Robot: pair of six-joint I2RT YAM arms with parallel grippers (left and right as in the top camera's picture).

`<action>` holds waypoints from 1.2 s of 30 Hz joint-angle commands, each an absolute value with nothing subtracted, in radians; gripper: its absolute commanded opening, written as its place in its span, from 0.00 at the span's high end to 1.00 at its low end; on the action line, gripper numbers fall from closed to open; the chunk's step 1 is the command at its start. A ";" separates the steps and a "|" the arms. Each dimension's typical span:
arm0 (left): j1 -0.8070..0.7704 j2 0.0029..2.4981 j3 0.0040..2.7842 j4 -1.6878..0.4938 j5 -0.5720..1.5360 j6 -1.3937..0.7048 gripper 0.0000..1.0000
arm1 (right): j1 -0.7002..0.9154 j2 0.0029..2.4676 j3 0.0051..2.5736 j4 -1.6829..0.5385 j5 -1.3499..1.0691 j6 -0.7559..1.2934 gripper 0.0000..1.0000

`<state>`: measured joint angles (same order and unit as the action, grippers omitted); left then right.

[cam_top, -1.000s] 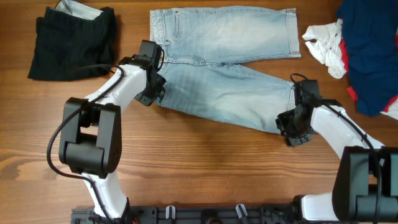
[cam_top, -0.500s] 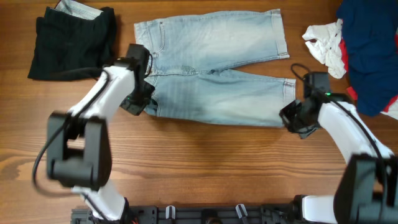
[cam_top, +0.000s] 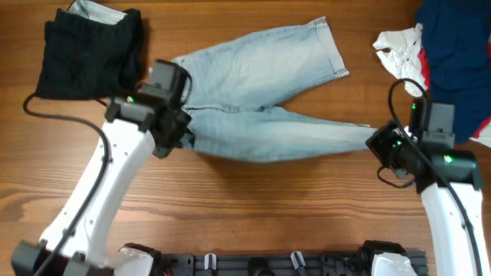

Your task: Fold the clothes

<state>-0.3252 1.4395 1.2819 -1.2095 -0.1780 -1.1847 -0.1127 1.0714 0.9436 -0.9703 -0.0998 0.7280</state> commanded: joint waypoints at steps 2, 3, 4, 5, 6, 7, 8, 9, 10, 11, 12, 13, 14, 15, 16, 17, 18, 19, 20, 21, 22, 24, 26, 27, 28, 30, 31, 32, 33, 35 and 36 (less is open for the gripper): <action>-0.405 1.380 1.283 -1.232 -0.285 -1.329 0.96 | -0.122 1.033 1.061 -0.972 -0.057 0.642 0.96; -0.409 1.382 1.283 -1.233 -0.290 -1.346 0.96 | -0.122 1.041 1.068 -0.949 -0.057 0.633 0.96; -0.409 1.388 1.282 -1.233 -0.297 -1.358 0.96 | -0.122 1.054 1.071 -0.921 -0.057 0.629 0.96; -0.408 1.390 1.282 -1.238 -0.313 -1.374 0.96 | -0.122 1.069 1.073 -0.893 -0.058 0.629 0.96; -0.404 1.396 1.280 -1.244 -0.337 -1.390 0.96 | -0.122 1.086 1.073 -0.868 -0.062 0.628 0.96; -0.397 1.401 1.280 -1.254 -0.361 -1.411 0.96 | -0.122 1.111 1.073 -0.834 -0.072 0.627 0.96; -0.388 1.406 1.280 -1.264 -0.378 -1.432 0.96 | -0.122 1.141 1.073 -0.798 -0.085 0.620 0.96; -0.376 1.411 1.280 -1.270 -0.392 -1.449 0.96 | -0.122 1.174 1.073 -0.760 -0.100 0.607 0.96; -0.360 1.416 1.280 -1.270 -0.399 -1.452 0.96 | -0.122 1.208 1.075 -0.727 -0.111 0.601 0.96; -0.342 1.421 1.280 -1.267 -0.403 -1.453 0.96 | -0.122 1.243 1.077 -0.694 -0.115 0.600 0.96; -0.322 1.425 1.280 -1.261 -0.403 -1.454 0.96 | -0.122 1.282 1.082 -0.660 -0.125 0.592 0.96; -0.303 1.432 1.280 -1.256 -0.403 -1.461 0.96 | -0.122 1.321 1.088 -0.622 -0.144 0.576 0.96; -0.282 1.438 1.280 -1.249 -0.403 -1.473 0.96 | -0.122 1.367 1.099 -0.579 -0.161 0.574 0.96; -0.267 1.444 1.280 -1.242 -0.404 -1.479 0.96 | -0.121 1.395 1.107 -0.553 -0.168 0.571 0.96; -0.250 1.453 1.280 -1.227 -0.406 -1.478 0.96 | -0.117 1.430 1.119 -0.518 -0.176 0.562 0.95; -0.230 1.465 1.280 -1.204 -0.411 -1.478 0.96 | -0.112 1.464 1.134 -0.486 -0.180 0.557 0.96; -0.214 1.479 1.280 -1.178 -0.416 -1.478 0.96 | -0.103 1.502 1.153 -0.449 -0.181 0.550 0.96; -0.205 1.488 1.280 -1.159 -0.421 -1.478 0.96 | -0.094 1.530 1.168 -0.419 -0.179 0.548 0.96; -0.196 1.503 1.280 -1.127 -0.430 -1.478 0.96 | -0.085 1.555 1.181 -0.387 -0.177 0.545 0.96; -0.190 1.516 1.280 -1.100 -0.437 -1.478 0.96 | -0.073 1.584 1.193 -0.345 -0.176 0.541 0.96; -0.186 1.530 1.280 -1.067 -0.445 -1.478 0.96 | -0.062 1.604 1.199 -0.310 -0.173 0.542 0.96; -0.184 1.555 1.280 -1.012 -0.459 -1.478 0.96 | -0.042 1.642 1.201 -0.231 -0.173 0.542 0.96; -0.185 1.582 1.280 -0.957 -0.469 -1.478 0.96 | -0.019 1.686 1.201 -0.162 -0.148 0.558 0.96; -0.185 1.595 1.280 -0.931 -0.473 -1.478 0.96 | -0.010 1.703 1.201 -0.140 -0.139 0.559 0.96; -0.185 1.608 1.280 -0.908 -0.478 -1.478 0.96 | 0.000 1.724 1.201 -0.117 -0.126 0.562 0.96; -0.185 1.633 1.280 -0.864 -0.496 -1.478 0.96 | 0.019 1.765 1.201 -0.072 -0.102 0.568 0.95; -0.185 1.646 1.280 -0.845 -0.506 -1.478 0.96 | 0.027 1.784 1.201 -0.049 -0.090 0.568 0.96; -0.184 1.658 1.280 -0.827 -0.516 -1.478 0.96 | 0.035 1.804 1.201 -0.025 -0.079 0.568 0.96; -0.184 1.668 1.280 -0.815 -0.524 -1.478 0.96 | 0.039 1.818 1.201 -0.004 -0.072 0.568 0.96; -0.185 1.692 1.280 -0.776 -0.549 -1.478 0.96 | 0.048 1.853 1.201 0.059 -0.067 0.567 0.96; -0.184 1.701 1.280 -0.761 -0.557 -1.478 0.96 | 0.050 1.867 1.201 0.083 -0.067 0.568 0.96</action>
<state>-0.2016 1.6661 1.2819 -0.7998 -0.4282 -1.4586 0.0429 1.8137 1.1751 0.0132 -0.1364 0.5671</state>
